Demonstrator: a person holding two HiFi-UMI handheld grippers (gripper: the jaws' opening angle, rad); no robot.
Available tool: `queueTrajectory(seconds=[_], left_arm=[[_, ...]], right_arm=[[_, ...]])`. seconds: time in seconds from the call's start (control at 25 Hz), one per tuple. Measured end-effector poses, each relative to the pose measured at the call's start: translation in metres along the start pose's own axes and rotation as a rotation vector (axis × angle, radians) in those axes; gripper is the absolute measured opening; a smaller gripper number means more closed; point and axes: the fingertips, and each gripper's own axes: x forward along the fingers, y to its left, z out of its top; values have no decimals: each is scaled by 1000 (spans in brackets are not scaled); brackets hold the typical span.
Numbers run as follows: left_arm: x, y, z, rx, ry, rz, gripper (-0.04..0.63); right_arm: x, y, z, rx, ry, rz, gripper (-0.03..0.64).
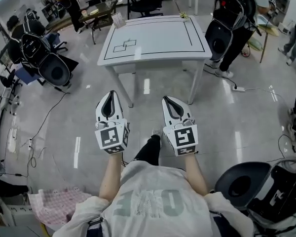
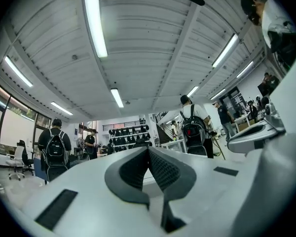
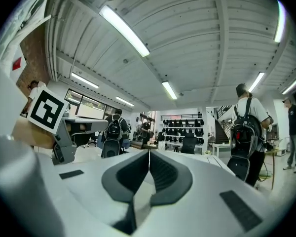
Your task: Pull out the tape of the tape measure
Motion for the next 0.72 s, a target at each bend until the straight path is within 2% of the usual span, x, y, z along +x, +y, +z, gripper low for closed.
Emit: queueTrajectory(seconds=[0.16, 0.32, 0.44, 0.72], left_arm=[[79, 14, -23, 15, 7, -11, 26], [162, 44, -37, 5, -17, 22, 26], [219, 64, -45, -2, -31, 42, 26], [353, 87, -54, -15, -34, 9, 26]], right_arm=[[89, -26, -23, -14, 58, 21, 31], [181, -56, -32, -14, 81, 34, 31], [239, -80, -29, 0, 88, 36, 31], [360, -133, -10, 34, 93, 26, 31]])
